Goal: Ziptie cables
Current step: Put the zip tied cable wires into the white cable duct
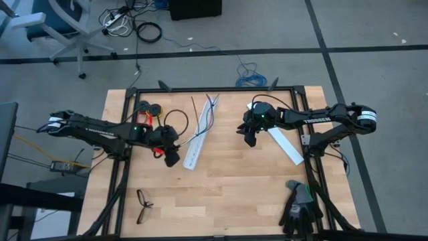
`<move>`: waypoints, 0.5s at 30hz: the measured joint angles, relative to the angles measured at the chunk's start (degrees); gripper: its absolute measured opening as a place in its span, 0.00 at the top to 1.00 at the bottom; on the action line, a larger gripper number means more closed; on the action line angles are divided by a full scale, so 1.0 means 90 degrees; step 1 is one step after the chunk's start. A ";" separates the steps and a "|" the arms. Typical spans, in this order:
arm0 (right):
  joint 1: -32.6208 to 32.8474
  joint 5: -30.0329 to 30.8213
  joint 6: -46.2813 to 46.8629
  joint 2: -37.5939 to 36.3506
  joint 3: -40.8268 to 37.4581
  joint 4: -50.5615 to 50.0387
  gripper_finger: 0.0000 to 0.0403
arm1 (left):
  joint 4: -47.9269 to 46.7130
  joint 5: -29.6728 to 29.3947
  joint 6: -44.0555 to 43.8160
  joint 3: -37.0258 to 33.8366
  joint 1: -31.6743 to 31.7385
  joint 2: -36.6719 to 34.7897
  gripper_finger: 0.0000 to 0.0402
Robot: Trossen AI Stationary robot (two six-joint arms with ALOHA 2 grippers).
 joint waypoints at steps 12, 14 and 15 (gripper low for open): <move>0.0000 -0.0084 -0.0114 0.0000 0.0000 0.0000 0.76 | 0.1249 0.1088 -0.1784 0.0322 -0.0136 0.1203 0.90; 0.0005 -0.0468 -0.0108 0.0000 0.0000 0.0003 0.77 | 0.1417 0.1201 -0.1785 0.0322 -0.0136 0.1411 0.90; 0.0042 -0.0676 -0.0055 0.0026 0.0000 0.0014 0.78 | 0.1450 0.1232 -0.1783 0.0322 -0.0136 0.1488 0.90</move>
